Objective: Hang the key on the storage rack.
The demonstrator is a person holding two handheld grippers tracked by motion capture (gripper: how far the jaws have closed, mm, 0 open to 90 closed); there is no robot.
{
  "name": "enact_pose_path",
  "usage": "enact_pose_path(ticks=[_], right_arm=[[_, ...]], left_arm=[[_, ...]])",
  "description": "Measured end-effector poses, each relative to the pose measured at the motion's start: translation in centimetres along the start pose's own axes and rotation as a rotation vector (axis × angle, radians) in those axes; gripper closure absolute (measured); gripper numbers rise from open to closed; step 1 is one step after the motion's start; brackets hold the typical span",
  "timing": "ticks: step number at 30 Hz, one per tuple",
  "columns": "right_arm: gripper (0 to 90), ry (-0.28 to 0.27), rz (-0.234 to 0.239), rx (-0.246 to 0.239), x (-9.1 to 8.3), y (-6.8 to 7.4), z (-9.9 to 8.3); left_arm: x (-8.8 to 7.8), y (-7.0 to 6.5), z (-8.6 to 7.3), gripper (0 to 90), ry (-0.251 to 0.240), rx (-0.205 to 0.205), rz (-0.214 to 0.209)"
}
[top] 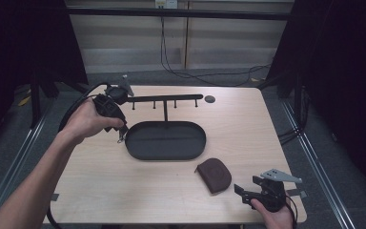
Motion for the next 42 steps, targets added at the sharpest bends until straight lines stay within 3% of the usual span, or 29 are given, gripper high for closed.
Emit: enact_pose_path(ticks=[9, 24, 28, 34, 42], right_arm=[[17.8, -0.001, 0.002, 0.002, 0.0, 0.0, 0.0], [17.8, -0.004, 0.005, 0.001, -0.1, 0.0, 0.0], [17.8, -0.004, 0.005, 0.0, -0.1, 0.0, 0.0], [17.9, -0.003, 0.005, 0.001, -0.1, 0.0, 0.0], [18.0, -0.005, 0.01, -0.002, -0.2, 0.0, 0.0]], left_arm=[[-0.7, 0.2, 1.4, 68.1, -0.007, -0.029, -0.014], [-1.7, 1.4, 3.2, 68.1, 0.008, -0.055, 0.007], [-1.5, 1.7, 3.9, 68.1, 0.013, -0.073, -0.007], [-0.3, 1.9, 4.5, 68.1, 0.036, -0.08, 0.01], [0.8, 2.4, 5.6, 68.1, 0.048, -0.123, 0.035]])
Point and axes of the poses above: each handheld gripper's, and its own axes: x roughly forward along the jaws, z roughly out of its top, y roughly to its left, the point moved 8 cm from there along x, roughly forward along the jaws, and after that the axes turned 2 degrees about -z, right-handed, at the moved point
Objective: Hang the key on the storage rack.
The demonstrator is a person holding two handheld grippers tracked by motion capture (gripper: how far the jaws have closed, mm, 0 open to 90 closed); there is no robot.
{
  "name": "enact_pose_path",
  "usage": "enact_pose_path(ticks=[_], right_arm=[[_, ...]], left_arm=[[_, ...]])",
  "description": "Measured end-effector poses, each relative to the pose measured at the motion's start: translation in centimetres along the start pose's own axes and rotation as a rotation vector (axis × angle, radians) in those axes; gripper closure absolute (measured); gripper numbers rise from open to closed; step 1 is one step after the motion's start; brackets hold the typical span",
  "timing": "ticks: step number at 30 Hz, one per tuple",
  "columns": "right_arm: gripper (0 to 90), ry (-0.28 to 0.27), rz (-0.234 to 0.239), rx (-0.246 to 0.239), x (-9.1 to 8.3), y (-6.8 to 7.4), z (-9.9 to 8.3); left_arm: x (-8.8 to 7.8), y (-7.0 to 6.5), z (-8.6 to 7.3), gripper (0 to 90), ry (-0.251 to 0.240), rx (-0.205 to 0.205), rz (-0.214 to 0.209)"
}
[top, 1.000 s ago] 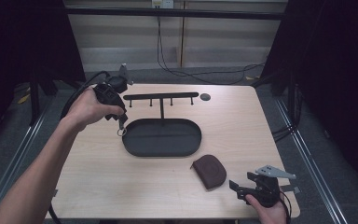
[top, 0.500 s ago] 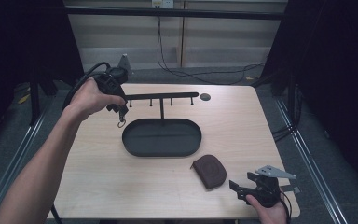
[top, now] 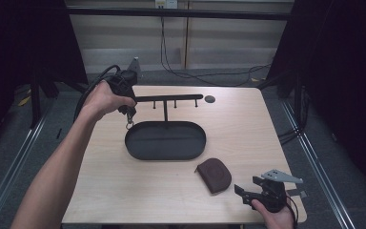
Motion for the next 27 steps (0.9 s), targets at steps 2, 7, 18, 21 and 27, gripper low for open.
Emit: enact_pose_path(ticks=[2, 7, 18, 21, 27], right_arm=[[18.0, 0.002, -0.003, 0.001, 0.0, -0.1, 0.0], [18.0, 0.005, 0.001, 0.005, 0.1, 0.0, 0.0], [18.1, 0.004, 0.003, 0.006, 0.1, 0.0, 0.0], [18.1, 0.004, 0.005, 0.005, 0.1, 0.0, 0.0], [18.0, 0.002, 0.006, 0.004, 0.1, 0.0, 0.0]], left_arm=[[0.3, 0.2, 0.2, 68.1, 0.004, -0.01, -0.001], [0.5, 0.5, 0.5, 68.1, 0.008, -0.012, 0.01], [0.3, 0.1, 1.4, 68.1, 0.001, -0.025, 0.01], [0.4, 0.0, 1.7, 68.2, 0.002, -0.028, 0.013], [0.7, 0.2, 2.1, 68.2, -0.002, -0.042, 0.021]])
Point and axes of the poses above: each handheld gripper's, and its own axes: x roughly forward along the jaws, z roughly out of its top, y roughly to its left, the point moved 8 cm from there along x, roughly forward along the jaws, and after that the axes turned 2 degrees about -z, right-handed, at the moved point
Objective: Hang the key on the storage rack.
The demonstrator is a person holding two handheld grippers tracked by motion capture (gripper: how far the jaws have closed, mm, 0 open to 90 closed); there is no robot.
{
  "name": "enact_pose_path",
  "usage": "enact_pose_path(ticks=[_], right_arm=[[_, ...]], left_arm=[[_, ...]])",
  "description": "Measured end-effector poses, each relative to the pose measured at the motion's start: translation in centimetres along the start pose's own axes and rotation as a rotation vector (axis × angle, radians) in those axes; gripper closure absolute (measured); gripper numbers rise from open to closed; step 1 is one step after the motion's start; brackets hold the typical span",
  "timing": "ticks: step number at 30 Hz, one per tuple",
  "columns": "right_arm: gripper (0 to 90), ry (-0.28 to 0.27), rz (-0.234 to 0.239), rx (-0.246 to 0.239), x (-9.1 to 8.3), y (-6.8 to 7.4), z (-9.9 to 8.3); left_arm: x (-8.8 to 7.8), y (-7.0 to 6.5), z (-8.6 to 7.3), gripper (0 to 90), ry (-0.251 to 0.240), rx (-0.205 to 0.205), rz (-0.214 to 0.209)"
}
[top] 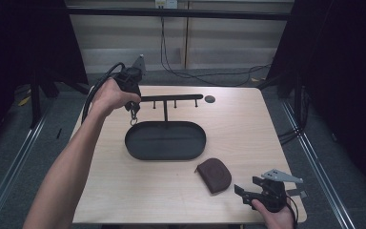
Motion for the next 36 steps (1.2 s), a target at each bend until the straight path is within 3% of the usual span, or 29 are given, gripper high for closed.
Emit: enact_pose_path(ticks=[17, 23, 29, 36], right_arm=[[18.2, 0.001, 0.003, -0.001, 0.0, 0.1, 0.0], [18.2, 0.001, 0.003, -0.001, 0.0, 0.1, 0.0], [18.2, 0.001, 0.005, -0.001, 0.0, 0.1, 0.0], [18.2, 0.0, 0.003, -0.002, 0.0, 0.1, 0.0]], left_arm=[[0.3, 0.4, 0.5, 68.1, -0.014, -0.036, -0.012], [0.7, 0.5, 0.7, 67.7, -0.022, -0.069, 0.008], [0.8, 0.6, 0.9, 67.0, -0.037, -0.067, 0.003], [1.2, 0.5, 0.6, 63.4, -0.02, -0.065, -0.013]])
Point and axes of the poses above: each handheld gripper's, and its own axes: x roughly forward along the jaws, z roughly out of its top, y roughly to its left, the point moved 8 cm from there along x, roughly forward along the jaws, and after that the axes turned 2 degrees about -z, right-handed, at the moved point
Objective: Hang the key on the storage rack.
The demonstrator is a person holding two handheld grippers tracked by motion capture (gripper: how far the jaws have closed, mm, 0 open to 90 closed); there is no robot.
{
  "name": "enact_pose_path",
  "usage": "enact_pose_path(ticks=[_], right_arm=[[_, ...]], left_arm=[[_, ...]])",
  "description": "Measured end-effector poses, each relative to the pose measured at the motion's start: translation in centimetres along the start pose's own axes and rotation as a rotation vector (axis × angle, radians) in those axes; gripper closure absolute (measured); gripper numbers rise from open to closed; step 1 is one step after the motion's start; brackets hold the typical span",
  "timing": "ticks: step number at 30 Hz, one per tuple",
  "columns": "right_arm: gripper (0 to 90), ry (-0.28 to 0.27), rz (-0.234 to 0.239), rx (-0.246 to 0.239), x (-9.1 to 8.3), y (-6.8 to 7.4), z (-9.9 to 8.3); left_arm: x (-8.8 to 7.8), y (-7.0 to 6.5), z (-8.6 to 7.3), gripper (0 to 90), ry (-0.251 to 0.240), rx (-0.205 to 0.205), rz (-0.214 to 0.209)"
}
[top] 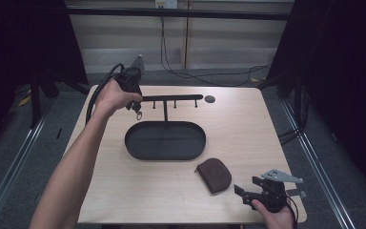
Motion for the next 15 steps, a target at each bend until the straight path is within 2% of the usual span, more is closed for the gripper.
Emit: enact_pose_path(ticks=[4, 6, 7, 12, 15], right_arm=[[18.2, 0.001, 0.002, -0.002, 0.02, 0.05, 0.0], [18.3, 0.002, 0.002, -0.002, 0.04, 0.05, -0.01], [18.2, 0.002, 0.001, -0.002, 0.04, 0.04, -0.01], [18.3, 0.004, 0.001, -0.003, 0.08, 0.07, -0.01], [18.2, 0.002, -0.002, 0.002, 0.17, 0.0, 0.05]], left_arm=[[0.21, -0.08, -0.1, 58.5, -0.007, 0.005, -0.014], [0.23, -0.02, -0.27, 53.2, -0.002, 0.017, -0.015], [0.35, -0.01, -0.28, 50.8, -0.013, 0.012, -0.017], [0.62, 0.29, -0.68, 43.0, -0.009, 0.007, -0.018], [0.55, 0.53, -0.86, 40.0, -0.008, 0.007, -0.037]])
Point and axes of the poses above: each handheld gripper's, and its own axes: x roughly forward along the jaws, z roughly out of its top, y roughly to its left, the point moved 8 cm from there along x, roughly forward along the jaws, and after that the axes turned 2 degrees about -z, right-handed, at the moved point
